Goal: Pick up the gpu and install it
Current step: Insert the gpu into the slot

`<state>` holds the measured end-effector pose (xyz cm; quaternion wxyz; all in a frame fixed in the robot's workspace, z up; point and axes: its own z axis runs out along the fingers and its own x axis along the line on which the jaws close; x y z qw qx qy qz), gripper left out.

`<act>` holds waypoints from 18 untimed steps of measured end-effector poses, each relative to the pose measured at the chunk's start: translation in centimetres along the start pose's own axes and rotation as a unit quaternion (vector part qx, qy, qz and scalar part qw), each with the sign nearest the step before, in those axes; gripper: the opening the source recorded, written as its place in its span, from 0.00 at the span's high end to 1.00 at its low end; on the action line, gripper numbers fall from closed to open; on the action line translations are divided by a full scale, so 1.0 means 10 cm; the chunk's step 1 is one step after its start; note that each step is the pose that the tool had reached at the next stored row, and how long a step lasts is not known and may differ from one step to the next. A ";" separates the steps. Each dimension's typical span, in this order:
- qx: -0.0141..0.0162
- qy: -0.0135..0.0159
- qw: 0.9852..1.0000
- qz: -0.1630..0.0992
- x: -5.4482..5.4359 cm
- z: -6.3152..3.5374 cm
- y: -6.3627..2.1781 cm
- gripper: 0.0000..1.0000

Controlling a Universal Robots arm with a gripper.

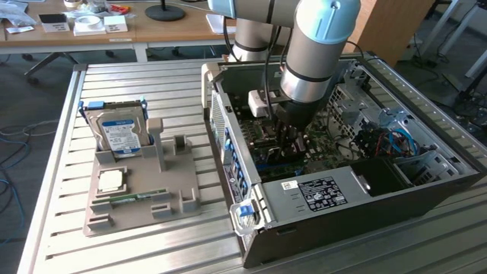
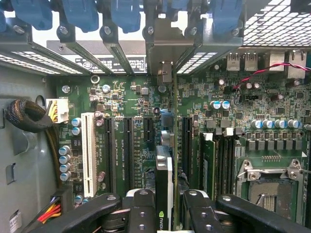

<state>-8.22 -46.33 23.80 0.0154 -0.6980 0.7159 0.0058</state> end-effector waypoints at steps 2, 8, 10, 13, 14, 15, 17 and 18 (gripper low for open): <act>0.000 0.000 1.000 0.000 0.00 0.000 0.000 0.73; 0.000 0.000 1.000 0.000 0.00 0.000 0.000 0.54; 0.000 0.000 1.000 0.000 0.00 0.000 0.000 0.54; 0.000 0.000 1.000 0.000 0.00 -0.012 0.000 0.54; 0.000 0.000 1.000 0.000 0.00 -0.026 0.000 0.54; 0.000 0.000 1.000 0.000 0.00 -0.045 -0.001 0.54; 0.000 0.000 1.000 0.000 0.00 -0.097 -0.001 0.54; 0.000 0.000 1.000 0.000 0.00 -0.125 -0.002 0.54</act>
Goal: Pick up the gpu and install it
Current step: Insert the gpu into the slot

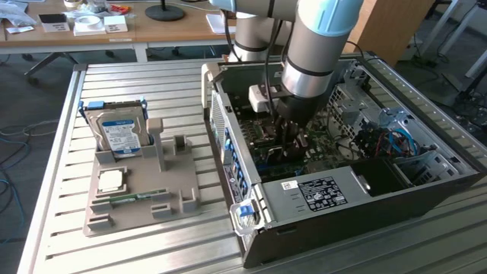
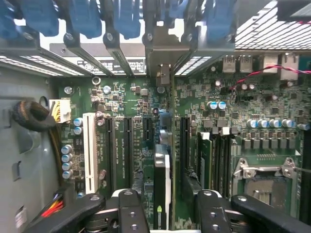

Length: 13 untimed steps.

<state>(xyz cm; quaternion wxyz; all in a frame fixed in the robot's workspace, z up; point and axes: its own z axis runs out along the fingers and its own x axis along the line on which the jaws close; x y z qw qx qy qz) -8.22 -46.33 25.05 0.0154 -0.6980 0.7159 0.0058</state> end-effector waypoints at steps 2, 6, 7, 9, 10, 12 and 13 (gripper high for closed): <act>0.000 0.000 1.000 0.000 0.00 -0.059 -0.001 0.54; 0.000 0.000 1.000 0.000 -0.01 -0.204 -0.003 0.54; 0.000 0.000 1.000 0.000 -0.01 -0.240 -0.003 0.54; 0.000 0.000 1.000 0.000 -0.01 -0.309 -0.004 0.54; 0.000 0.000 1.000 0.000 -0.01 -0.338 -0.005 0.54; 0.000 0.000 1.000 0.000 -0.01 -0.384 -0.005 0.54; 0.000 0.001 1.000 0.000 -0.01 -0.406 -0.006 0.54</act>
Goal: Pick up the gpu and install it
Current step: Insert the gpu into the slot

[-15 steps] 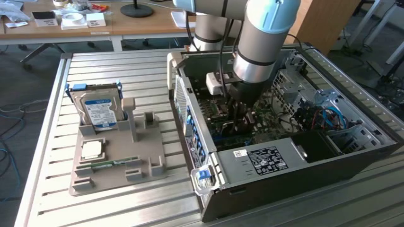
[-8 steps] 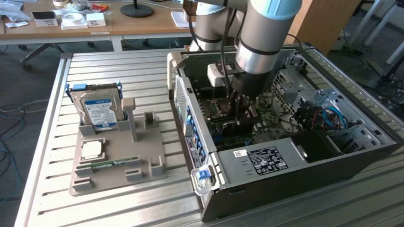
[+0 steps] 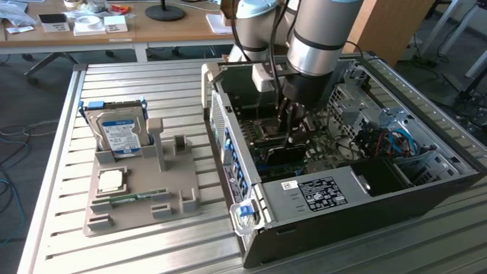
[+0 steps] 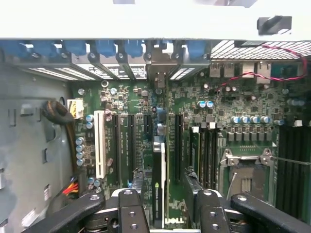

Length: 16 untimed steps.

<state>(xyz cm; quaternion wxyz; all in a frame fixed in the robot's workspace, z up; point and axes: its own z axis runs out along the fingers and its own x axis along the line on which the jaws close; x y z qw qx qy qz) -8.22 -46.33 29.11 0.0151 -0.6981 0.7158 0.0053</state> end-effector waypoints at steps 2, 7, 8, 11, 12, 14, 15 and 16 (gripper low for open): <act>0.000 0.000 1.000 0.000 0.00 -0.036 -0.001 0.54; 0.000 0.001 1.000 0.000 0.00 -0.074 -0.001 0.54; 0.000 0.001 1.000 0.000 0.00 -0.077 -0.001 0.54; 0.000 0.001 1.000 0.000 0.00 -0.083 -0.001 0.54; 0.000 0.001 1.000 0.000 0.00 -0.084 -0.001 0.54; 0.000 0.001 1.000 0.000 0.00 -0.086 -0.001 0.54; 0.000 0.001 1.000 0.000 0.00 -0.089 -0.001 0.54; 0.000 0.001 1.000 0.000 0.00 -0.096 0.000 0.54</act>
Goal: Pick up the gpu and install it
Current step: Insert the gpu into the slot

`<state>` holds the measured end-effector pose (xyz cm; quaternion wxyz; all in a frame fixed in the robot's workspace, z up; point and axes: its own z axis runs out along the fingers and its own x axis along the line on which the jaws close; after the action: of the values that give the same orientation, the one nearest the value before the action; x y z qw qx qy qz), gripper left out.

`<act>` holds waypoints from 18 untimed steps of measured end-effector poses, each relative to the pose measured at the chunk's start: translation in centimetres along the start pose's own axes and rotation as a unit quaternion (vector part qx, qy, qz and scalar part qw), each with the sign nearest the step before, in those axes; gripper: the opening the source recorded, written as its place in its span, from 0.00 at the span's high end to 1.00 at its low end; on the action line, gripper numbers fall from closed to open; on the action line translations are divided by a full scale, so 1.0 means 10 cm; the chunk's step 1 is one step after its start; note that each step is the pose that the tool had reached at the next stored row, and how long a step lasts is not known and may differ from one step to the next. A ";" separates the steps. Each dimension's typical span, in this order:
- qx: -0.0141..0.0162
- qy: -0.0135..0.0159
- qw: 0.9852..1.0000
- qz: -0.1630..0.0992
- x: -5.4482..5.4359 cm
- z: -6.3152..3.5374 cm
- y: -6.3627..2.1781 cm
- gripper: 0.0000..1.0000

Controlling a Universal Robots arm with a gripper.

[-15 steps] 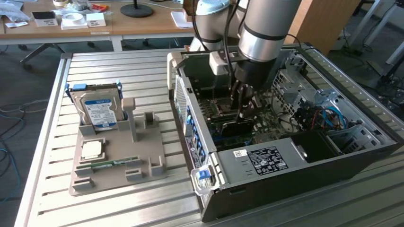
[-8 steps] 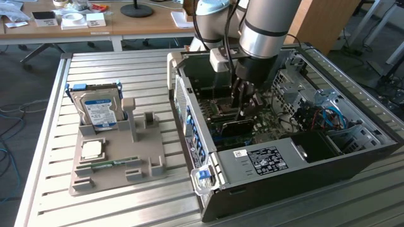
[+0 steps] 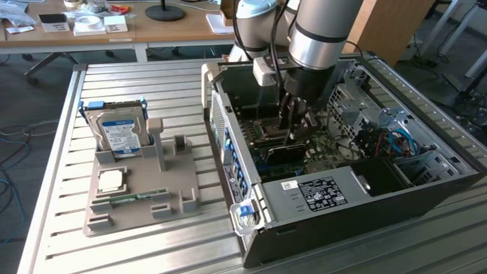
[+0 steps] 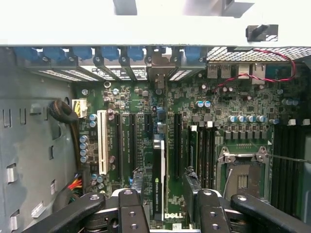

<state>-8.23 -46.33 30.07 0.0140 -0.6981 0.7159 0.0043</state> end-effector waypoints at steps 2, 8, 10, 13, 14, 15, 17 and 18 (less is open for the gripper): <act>0.000 0.000 1.000 0.000 0.00 -0.013 0.000 0.54; 0.000 0.000 1.000 0.000 0.00 -0.058 -0.001 0.54; 0.000 0.000 1.000 0.000 0.00 -0.072 -0.001 0.54; 0.000 0.000 1.000 0.000 0.00 -0.098 -0.002 0.54; 0.000 0.000 1.000 0.000 0.00 -0.108 -0.002 0.54; 0.000 0.000 1.000 0.000 0.00 -0.118 -0.002 0.54; 0.000 0.000 1.000 0.000 0.00 -0.135 -0.002 0.54; 0.000 0.000 1.000 0.000 0.00 -0.144 -0.002 0.54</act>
<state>-8.22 -46.33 31.51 0.0143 -0.6981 0.7159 0.0044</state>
